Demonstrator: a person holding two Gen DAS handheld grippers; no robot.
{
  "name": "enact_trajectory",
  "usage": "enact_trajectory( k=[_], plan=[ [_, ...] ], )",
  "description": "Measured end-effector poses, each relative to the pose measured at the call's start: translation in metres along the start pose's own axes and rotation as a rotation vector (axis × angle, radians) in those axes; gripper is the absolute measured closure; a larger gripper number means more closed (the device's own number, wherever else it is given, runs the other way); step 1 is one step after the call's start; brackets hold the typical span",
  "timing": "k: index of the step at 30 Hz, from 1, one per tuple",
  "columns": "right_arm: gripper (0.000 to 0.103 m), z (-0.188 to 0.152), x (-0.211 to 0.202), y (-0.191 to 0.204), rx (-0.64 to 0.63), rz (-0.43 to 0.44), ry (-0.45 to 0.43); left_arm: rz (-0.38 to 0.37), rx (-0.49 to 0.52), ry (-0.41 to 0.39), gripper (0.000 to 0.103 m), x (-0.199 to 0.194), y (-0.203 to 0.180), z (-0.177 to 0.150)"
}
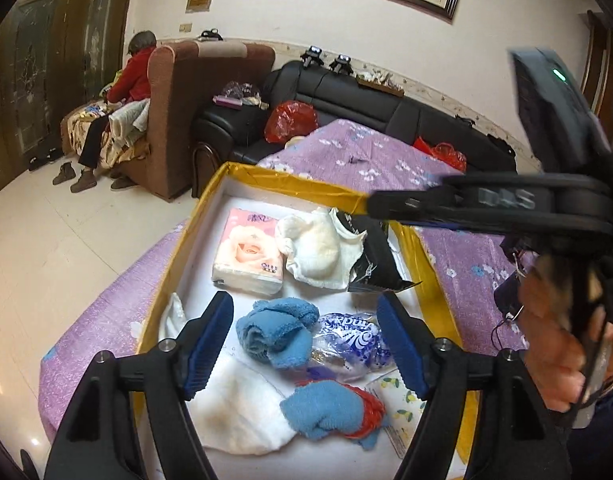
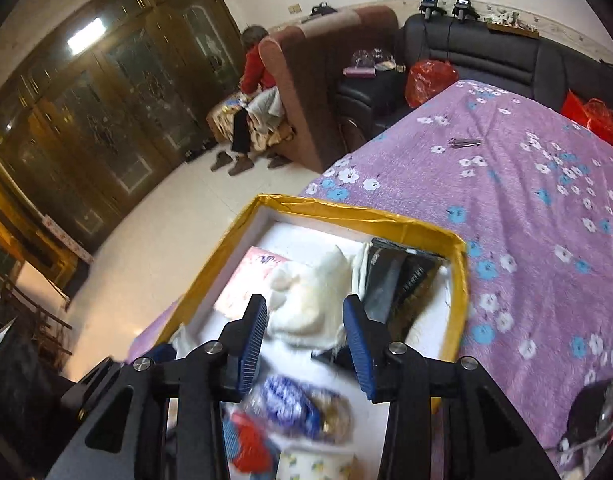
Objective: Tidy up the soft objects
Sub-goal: 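Move both open grippers back toward the items on the table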
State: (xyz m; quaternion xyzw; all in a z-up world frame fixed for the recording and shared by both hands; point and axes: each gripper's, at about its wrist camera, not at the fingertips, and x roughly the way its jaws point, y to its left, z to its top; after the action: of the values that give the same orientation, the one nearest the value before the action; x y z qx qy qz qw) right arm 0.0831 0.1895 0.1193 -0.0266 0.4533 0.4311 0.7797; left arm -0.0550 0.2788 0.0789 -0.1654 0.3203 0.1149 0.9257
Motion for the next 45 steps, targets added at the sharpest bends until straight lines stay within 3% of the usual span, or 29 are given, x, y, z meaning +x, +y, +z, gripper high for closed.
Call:
enact_trajectory(
  k=[13, 25, 29, 34, 40, 45],
  plan=[
    [0.055, -0.08, -0.095, -0.044, 0.075, 0.04, -0.11, -0.024, 0.032, -0.041, 0.022, -0.031, -0.027, -0.013],
    [0.053, -0.149, -0.165, -0.128, 0.211, -0.059, -0.183, -0.118, 0.19, -0.026, 0.022, -0.043, -0.102, -0.03],
    [0.053, -0.17, -0.197, -0.156, 0.224, -0.115, -0.215, -0.189, 0.26, 0.02, 0.021, -0.037, -0.136, -0.04],
    [0.053, -0.2, -0.233, -0.201, 0.268, -0.178, -0.25, -0.299, 0.396, 0.155, 0.017, -0.014, -0.193, -0.067],
    [0.053, -0.225, -0.25, -0.24, 0.345, -0.137, -0.307, -0.249, 0.542, 0.23, 0.015, 0.014, -0.246, -0.102],
    [0.053, -0.225, -0.229, -0.242, 0.335, -0.097, -0.247, -0.209, 0.604, 0.297, 0.015, 0.041, -0.269, -0.121]
  ],
)
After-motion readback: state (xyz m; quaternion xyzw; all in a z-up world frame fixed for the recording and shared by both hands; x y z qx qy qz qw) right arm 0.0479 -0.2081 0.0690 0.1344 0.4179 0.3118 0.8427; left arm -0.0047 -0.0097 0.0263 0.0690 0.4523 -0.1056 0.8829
